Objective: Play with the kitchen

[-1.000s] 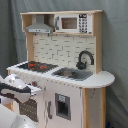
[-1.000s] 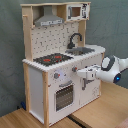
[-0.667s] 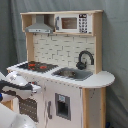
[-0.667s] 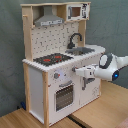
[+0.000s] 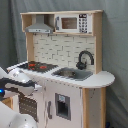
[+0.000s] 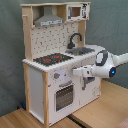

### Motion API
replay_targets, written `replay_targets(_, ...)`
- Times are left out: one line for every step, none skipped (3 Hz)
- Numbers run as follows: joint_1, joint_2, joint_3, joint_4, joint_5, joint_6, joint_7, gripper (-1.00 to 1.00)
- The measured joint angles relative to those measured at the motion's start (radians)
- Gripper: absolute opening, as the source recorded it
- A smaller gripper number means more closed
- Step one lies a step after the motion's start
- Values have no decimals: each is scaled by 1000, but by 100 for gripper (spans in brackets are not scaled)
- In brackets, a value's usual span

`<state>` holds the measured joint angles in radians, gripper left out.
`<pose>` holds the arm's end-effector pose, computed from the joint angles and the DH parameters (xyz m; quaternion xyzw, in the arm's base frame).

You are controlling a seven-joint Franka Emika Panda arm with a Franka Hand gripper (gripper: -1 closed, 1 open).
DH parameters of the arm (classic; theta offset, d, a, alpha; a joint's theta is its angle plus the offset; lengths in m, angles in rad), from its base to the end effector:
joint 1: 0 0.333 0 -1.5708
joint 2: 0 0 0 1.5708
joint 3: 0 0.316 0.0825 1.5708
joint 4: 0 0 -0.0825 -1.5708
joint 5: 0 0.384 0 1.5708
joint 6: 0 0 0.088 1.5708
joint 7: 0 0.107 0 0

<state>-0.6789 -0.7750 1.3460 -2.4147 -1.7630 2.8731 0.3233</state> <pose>0.3373 0.3391 0.3566 0.3081 0.7132 0.2415 0.5814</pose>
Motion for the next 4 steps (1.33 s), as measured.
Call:
replay_targets(-55, 0, 61, 47, 0, 21, 32, 100)
replay_targets(-31, -2, 98, 47, 0, 15, 124, 100)
replay_targets(20, -2, 97, 45, 0, -6, 216, 100)
replay_targets(64, -2, 98, 38, 1, -32, 315, 100)
